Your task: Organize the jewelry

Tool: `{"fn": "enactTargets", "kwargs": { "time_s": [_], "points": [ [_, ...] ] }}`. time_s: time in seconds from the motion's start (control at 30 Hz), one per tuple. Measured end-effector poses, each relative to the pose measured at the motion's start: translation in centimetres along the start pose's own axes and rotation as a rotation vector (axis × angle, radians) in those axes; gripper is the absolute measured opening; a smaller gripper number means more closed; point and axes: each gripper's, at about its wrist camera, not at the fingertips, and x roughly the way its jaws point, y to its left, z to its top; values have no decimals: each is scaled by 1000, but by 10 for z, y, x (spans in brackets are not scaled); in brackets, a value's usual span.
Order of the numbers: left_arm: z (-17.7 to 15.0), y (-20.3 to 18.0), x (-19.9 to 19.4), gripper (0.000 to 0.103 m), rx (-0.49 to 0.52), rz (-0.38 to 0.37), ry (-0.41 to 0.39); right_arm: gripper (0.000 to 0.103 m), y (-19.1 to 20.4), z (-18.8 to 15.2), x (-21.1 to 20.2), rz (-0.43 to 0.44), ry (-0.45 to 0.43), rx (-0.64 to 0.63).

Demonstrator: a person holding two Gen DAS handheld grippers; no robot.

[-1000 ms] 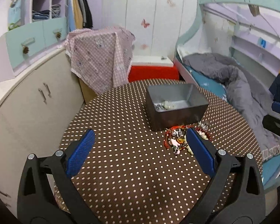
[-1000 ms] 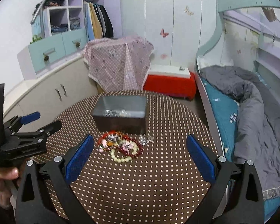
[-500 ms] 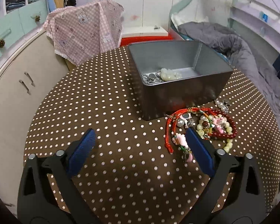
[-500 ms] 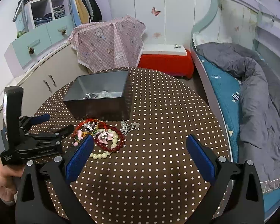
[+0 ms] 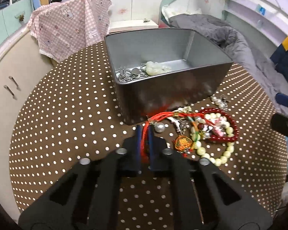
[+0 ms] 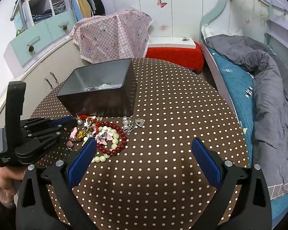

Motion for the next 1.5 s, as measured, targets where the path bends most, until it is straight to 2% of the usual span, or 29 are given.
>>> {"fn": "enactTargets", "kwargs": {
  "time_s": [0.17,0.33,0.53,0.73,0.83,0.87,0.9,0.93,0.97,1.23,1.3,1.33,1.43,1.5],
  "points": [
    [-4,13,-26,4,-41,-58,-64,95,-2,-2,0,-3,4,5],
    [-2,16,-51,4,-34,-76,-120,95,1,-4,0,3,5,8],
    [-5,15,-29,5,-37,-8,-51,95,13,-7,-1,13,9,-15],
    [-9,16,-10,5,-66,11,-2,95,11,-8,-2,3,12,-5],
    [-12,15,-14,6,-68,6,-12,95,8,-8,-1,-1,13,3],
    [-13,14,-15,23,-62,14,-9,95,7,-8,0,-2,15,6],
    [-15,14,-16,72,-65,18,-15,95,7,-9,0,0,16,9],
    [-17,15,-21,91,-76,17,-48,95,7,-9,0,2,17,10],
    [-20,16,-28,95,-91,10,-100,95,7,-9,0,3,18,9],
    [-14,17,-17,92,-94,38,-57,95,10,-9,0,2,22,4],
    [-11,16,-11,74,-90,45,-32,95,9,-10,0,-2,21,6],
    [-9,17,-7,69,-86,50,-17,95,9,-10,0,-2,22,8],
    [-4,8,0,65,-17,101,-13,95,9,-11,0,-1,22,10],
    [-4,4,1,56,9,96,-19,95,10,-11,1,3,22,12]
  ]
}}
